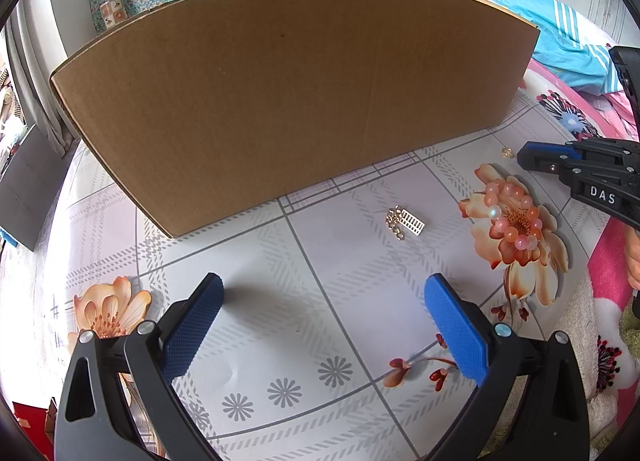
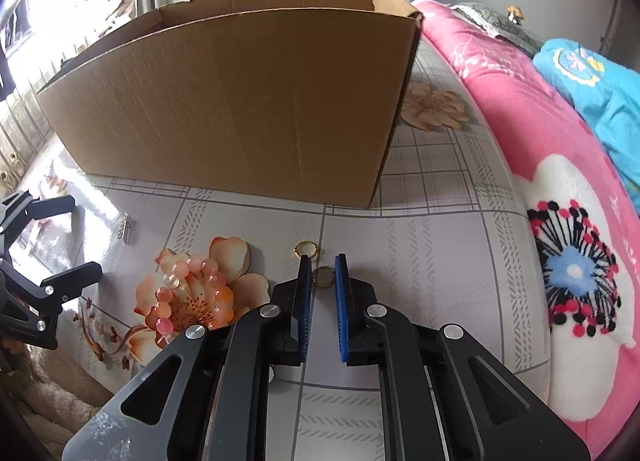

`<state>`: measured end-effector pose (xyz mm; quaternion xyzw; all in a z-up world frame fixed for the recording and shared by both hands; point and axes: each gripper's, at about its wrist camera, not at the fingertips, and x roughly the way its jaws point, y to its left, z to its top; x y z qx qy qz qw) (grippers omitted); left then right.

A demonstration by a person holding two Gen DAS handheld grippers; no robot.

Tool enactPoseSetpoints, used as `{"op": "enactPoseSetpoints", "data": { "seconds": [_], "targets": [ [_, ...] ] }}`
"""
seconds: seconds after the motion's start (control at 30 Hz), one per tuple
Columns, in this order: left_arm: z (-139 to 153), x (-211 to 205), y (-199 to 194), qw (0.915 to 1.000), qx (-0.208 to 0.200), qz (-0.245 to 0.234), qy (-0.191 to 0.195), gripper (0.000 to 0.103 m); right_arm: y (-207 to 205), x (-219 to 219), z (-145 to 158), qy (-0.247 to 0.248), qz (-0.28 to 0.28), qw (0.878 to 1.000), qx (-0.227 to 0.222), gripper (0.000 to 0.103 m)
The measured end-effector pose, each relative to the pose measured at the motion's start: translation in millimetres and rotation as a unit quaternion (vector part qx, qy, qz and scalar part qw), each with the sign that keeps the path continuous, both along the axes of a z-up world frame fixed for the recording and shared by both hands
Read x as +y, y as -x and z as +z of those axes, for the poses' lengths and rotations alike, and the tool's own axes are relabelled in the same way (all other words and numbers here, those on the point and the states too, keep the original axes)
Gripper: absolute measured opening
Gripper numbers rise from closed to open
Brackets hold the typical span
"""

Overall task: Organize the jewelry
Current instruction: 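Close the right tool on a small gold ring, then close the left tool on the silver charm on the sheet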

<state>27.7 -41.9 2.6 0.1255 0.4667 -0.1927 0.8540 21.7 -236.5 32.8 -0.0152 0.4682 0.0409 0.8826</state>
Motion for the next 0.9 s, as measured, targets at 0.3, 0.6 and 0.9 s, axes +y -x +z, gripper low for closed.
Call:
{"op": "enactPoseSetpoints", "data": {
  "seconds": [0.3,0.6,0.9],
  "targets": [
    [-1,-1,-1,0.9999,-0.006,-0.011,0.004,0.099,13,-16,10,-0.05,-0.024,0.998,-0.006,0.009],
    [19,-3,6,0.9967,-0.063,-0.035,0.037,0.094,10,-23,14,-0.076,-0.028,0.997,-0.016,0.01],
    [19,-18,-2,0.9943,-0.043,-0.085,0.049,0.058,5,-21,11,-0.102,-0.028,0.994,-0.021,0.01]
  ]
}}
